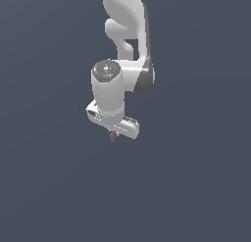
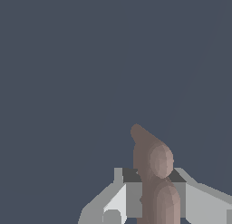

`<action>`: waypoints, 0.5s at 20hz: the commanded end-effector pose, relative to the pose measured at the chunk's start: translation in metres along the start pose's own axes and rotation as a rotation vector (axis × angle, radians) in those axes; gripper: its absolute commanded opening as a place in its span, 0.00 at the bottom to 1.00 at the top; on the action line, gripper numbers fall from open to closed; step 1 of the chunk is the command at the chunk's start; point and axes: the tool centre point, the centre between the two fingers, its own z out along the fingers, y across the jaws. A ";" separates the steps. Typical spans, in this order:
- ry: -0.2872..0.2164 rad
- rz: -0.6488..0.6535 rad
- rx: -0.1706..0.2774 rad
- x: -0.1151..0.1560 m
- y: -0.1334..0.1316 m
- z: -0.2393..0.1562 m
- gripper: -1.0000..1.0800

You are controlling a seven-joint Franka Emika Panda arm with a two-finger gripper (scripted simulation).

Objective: Pick up the object and move it to a goal position.

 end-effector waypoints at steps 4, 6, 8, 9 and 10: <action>0.000 0.000 0.001 -0.027 0.010 -0.041 0.00; 0.000 0.000 0.001 -0.037 0.013 -0.056 0.00; 0.000 0.000 0.001 -0.047 0.017 -0.071 0.00; 0.000 0.000 0.001 -0.052 0.019 -0.079 0.00; 0.000 0.000 0.001 -0.057 0.021 -0.087 0.00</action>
